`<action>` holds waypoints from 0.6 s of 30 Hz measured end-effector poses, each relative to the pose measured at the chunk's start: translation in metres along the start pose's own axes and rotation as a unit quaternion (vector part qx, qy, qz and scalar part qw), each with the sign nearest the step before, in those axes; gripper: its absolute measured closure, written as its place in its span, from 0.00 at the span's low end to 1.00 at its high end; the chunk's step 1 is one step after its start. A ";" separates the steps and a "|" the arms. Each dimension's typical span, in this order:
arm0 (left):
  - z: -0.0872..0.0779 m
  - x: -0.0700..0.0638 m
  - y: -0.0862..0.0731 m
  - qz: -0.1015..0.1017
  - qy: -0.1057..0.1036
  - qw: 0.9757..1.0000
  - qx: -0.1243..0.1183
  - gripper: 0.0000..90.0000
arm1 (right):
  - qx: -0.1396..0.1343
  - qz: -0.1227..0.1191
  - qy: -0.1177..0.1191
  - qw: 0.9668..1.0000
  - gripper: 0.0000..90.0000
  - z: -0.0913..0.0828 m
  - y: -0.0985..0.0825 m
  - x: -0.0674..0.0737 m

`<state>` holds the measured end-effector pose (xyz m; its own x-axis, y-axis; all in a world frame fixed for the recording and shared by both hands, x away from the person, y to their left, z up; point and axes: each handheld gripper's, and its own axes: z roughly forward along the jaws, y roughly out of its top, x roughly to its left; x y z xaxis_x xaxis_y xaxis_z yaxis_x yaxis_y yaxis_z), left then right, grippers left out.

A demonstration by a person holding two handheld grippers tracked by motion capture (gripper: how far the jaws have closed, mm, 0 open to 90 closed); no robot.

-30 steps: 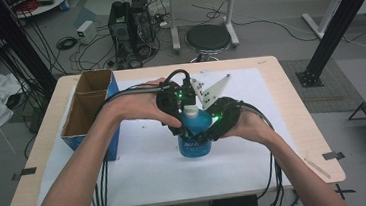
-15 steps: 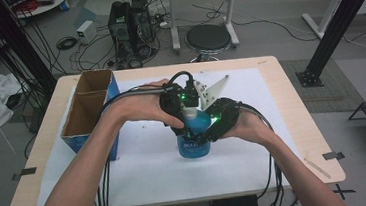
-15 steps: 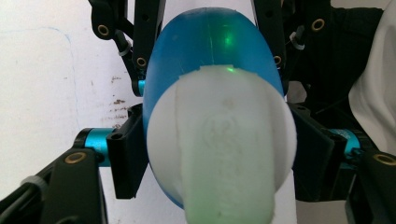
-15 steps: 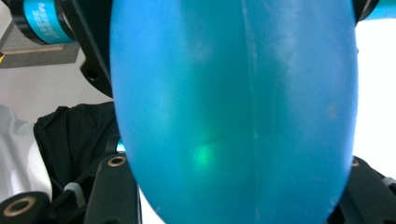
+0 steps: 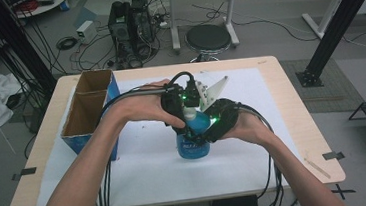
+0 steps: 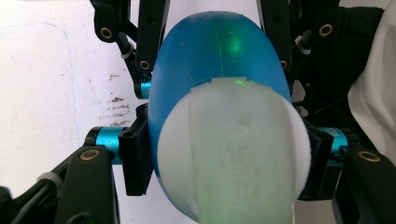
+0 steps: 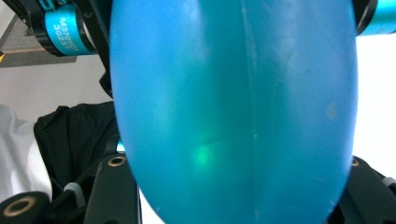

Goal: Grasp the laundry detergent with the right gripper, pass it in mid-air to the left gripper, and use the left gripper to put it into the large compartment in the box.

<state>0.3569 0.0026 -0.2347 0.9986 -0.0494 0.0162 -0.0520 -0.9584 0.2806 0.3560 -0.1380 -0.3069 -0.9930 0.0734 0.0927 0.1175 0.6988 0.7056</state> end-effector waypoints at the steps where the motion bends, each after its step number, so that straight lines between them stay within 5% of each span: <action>1: 0.001 0.000 0.000 -0.001 0.000 1.000 -0.002 0.40 | -0.001 -0.002 0.000 1.000 0.50 0.000 0.000 0.000; 18: 0.001 0.000 0.002 -0.003 -0.004 1.000 -0.003 0.42 | -0.010 0.001 0.006 1.000 0.50 0.001 -0.002 0.000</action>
<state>0.3571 0.0002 -0.2349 0.9989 -0.0456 0.0062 -0.0454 -0.9571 0.2861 0.3553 -0.1388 -0.3090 -0.9925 0.0668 0.1027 0.1205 0.6845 0.7190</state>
